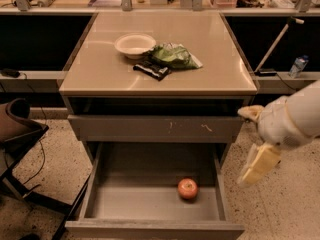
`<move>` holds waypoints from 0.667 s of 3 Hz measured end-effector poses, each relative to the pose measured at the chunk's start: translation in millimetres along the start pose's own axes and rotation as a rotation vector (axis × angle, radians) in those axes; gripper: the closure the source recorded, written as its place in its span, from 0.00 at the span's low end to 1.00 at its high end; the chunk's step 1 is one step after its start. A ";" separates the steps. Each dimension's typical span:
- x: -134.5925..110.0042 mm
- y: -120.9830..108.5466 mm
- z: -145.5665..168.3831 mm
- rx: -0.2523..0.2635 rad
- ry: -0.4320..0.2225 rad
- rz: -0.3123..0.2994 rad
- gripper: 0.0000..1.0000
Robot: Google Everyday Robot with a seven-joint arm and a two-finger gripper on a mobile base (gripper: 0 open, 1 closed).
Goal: Pick apple from middle drawer and place on counter
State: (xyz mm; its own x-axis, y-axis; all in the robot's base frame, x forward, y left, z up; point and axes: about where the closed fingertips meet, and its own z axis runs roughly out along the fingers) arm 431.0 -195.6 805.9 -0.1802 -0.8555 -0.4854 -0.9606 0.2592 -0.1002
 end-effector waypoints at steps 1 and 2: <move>31.6 17.2 87.9 -0.075 -0.115 0.064 0.00; 68.6 34.0 175.3 -0.161 -0.186 0.161 0.00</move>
Offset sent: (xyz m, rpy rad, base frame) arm -0.0095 0.0349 -0.2764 0.3380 0.2337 -0.0901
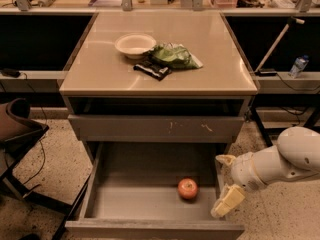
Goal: Pick apple from middle drawer and place on counter
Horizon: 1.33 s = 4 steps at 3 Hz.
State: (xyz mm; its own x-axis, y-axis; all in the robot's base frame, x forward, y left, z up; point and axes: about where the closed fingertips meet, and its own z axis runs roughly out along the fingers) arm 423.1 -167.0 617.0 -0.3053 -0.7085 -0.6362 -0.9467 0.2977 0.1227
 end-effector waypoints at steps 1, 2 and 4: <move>-0.4 0.0 -0.4 0.001 0.000 -0.001 0.00; 7.5 -10.8 16.9 0.047 -0.034 0.022 0.00; 10.1 -48.7 52.4 0.284 -0.094 -0.021 0.00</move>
Offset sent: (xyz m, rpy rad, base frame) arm 0.0381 0.0029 -0.0711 0.0771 -0.1133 -0.2021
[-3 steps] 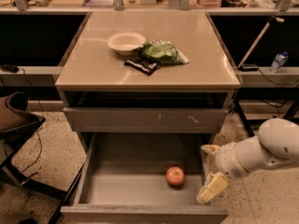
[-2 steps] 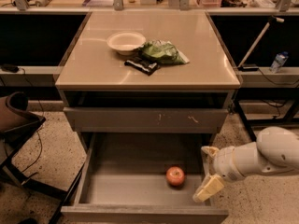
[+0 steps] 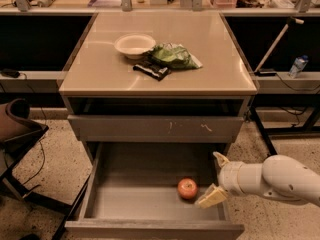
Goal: Pick apple from middle drawer and place on counter
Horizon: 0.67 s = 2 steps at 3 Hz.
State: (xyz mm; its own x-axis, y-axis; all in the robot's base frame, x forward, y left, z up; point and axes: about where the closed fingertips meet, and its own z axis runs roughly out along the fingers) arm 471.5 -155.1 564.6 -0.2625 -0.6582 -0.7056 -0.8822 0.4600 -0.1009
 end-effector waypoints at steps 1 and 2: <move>13.1 -34.5 21.0 0.106 0.002 0.012 0.00; 13.1 -34.5 21.0 0.106 0.002 0.012 0.00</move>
Offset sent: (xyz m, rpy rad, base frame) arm 0.0589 -0.0227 -0.0524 -0.0437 -0.0746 -0.1267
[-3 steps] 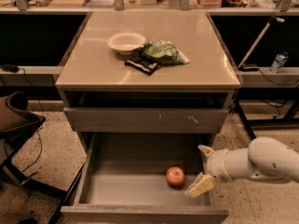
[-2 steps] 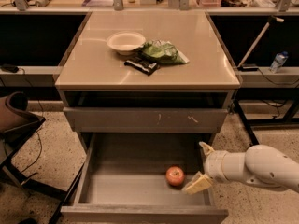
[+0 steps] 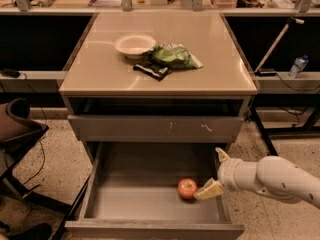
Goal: Pick apple from middle drawer and place on counter
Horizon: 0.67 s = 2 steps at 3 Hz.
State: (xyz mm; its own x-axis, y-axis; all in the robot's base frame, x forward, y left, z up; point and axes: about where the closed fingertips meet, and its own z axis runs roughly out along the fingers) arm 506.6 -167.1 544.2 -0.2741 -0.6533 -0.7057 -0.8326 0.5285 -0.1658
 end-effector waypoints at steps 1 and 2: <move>2.4 5.2 3.2 -0.009 -0.009 0.010 0.00; 30.5 46.5 53.1 -0.073 -0.050 0.082 0.00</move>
Offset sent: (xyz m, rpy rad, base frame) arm -0.0397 0.0255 -0.0743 0.1569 0.0874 -0.0262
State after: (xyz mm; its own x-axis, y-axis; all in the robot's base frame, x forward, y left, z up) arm 485.1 -133.6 478.4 -0.3203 -0.5805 -0.7486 -0.8414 0.5374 -0.0567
